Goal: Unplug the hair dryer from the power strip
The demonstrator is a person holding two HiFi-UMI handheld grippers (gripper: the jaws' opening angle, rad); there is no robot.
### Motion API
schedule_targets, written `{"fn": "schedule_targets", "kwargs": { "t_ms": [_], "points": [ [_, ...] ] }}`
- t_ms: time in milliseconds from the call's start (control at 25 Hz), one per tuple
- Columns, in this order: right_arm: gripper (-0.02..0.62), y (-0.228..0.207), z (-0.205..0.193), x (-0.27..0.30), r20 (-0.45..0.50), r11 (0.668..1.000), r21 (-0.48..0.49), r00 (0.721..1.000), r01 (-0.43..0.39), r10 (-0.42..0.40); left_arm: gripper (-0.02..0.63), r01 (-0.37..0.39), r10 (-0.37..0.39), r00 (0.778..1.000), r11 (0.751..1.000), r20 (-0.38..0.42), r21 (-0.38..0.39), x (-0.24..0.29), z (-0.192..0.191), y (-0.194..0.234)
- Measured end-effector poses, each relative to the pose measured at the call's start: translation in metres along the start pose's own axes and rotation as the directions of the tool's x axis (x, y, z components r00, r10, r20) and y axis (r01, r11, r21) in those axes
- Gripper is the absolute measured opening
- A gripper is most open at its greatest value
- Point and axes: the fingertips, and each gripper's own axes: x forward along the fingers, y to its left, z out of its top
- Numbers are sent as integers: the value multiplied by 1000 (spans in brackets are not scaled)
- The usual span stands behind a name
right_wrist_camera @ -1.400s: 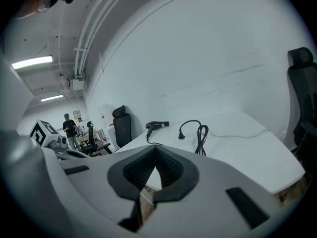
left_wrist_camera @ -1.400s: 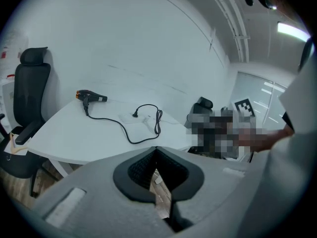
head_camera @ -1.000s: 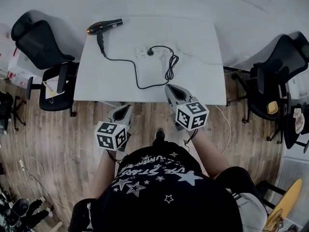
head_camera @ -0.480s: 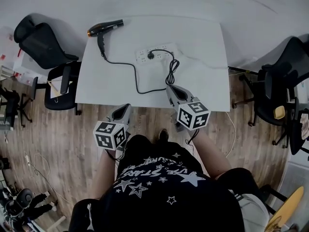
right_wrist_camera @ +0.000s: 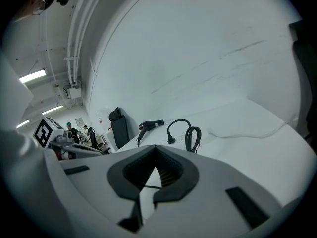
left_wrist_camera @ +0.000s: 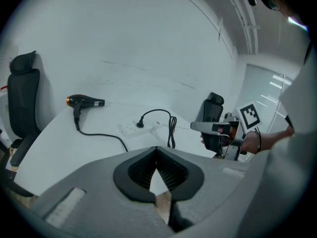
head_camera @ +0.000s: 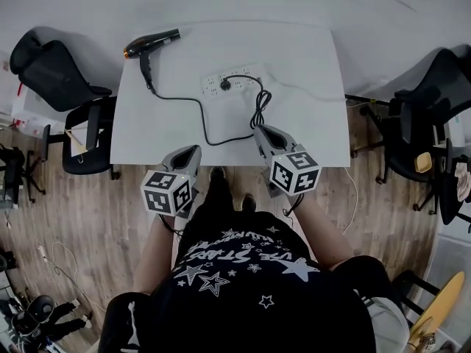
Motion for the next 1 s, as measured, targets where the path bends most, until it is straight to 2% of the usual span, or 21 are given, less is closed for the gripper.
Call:
{"fn": "schedule_targets", "kwargs": {
  "t_ms": [200,520,1000],
  "points": [
    [9,-6,21,20,15,999,-14,999,35,-35,8,68,-68,998,996,-11,55,29,24,11],
    [9,-2,37,76,6,999,-4,999,40,-40,8,116,-114,993,986,-23,120,70,62,52],
    [9,-15,35,142,-41,996,26,996,85,-84,8,197,-186,979,970,-87,143,136,81,89]
  ]
}}
